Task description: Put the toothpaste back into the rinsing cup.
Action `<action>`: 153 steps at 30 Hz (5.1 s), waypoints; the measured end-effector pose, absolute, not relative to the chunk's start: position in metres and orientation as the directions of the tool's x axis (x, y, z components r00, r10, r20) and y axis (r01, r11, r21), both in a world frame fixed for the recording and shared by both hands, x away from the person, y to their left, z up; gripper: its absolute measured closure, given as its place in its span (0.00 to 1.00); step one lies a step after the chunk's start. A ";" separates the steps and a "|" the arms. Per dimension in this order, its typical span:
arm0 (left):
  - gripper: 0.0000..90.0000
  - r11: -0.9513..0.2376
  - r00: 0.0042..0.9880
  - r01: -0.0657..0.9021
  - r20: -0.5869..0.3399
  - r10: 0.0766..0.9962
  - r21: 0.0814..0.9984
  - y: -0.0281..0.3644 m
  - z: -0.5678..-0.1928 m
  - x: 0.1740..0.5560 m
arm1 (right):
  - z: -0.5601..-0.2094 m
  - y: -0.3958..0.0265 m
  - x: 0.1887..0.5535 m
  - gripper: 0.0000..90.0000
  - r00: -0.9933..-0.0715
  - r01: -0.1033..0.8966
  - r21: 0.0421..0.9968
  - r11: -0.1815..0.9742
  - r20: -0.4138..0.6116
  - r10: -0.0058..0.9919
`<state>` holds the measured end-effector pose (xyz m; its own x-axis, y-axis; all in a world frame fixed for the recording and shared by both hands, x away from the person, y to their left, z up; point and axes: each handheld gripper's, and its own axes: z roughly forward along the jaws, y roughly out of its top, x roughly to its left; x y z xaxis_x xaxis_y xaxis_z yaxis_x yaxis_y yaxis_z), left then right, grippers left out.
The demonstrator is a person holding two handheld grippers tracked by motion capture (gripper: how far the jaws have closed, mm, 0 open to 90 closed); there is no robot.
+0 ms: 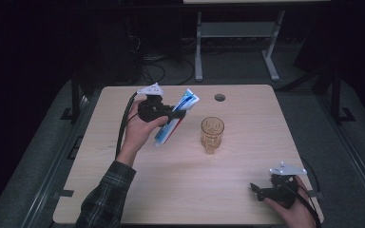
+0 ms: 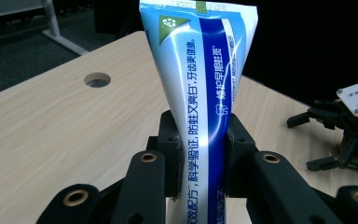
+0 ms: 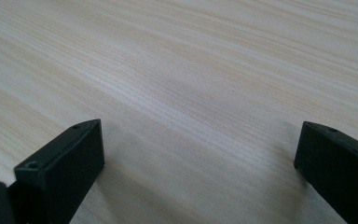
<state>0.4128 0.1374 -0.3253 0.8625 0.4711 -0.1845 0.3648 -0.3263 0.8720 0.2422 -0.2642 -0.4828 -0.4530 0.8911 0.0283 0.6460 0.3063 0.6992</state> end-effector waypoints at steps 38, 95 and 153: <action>0.81 -0.319 0.910 0.279 -0.144 0.388 0.906 0.077 -0.309 0.437 | -0.483 -0.264 0.242 0.01 -0.459 0.644 0.700 0.310 0.029 0.888; 0.81 -0.332 0.938 0.250 -0.142 0.316 0.910 -0.012 -0.333 0.472 | -0.483 -0.263 0.241 0.01 -0.469 0.639 0.701 0.316 0.029 0.883; 0.79 -0.370 0.929 0.260 -0.127 0.348 0.892 0.022 -0.386 0.453 | -0.483 -0.263 0.241 0.01 -0.468 0.641 0.700 0.316 0.030 0.883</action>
<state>0.4528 0.0216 -0.3860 0.9289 0.3479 -0.1266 0.2602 -0.3700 0.8918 0.2411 -0.2633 -0.4827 -0.4683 0.8830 0.0301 0.6407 0.3159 0.6998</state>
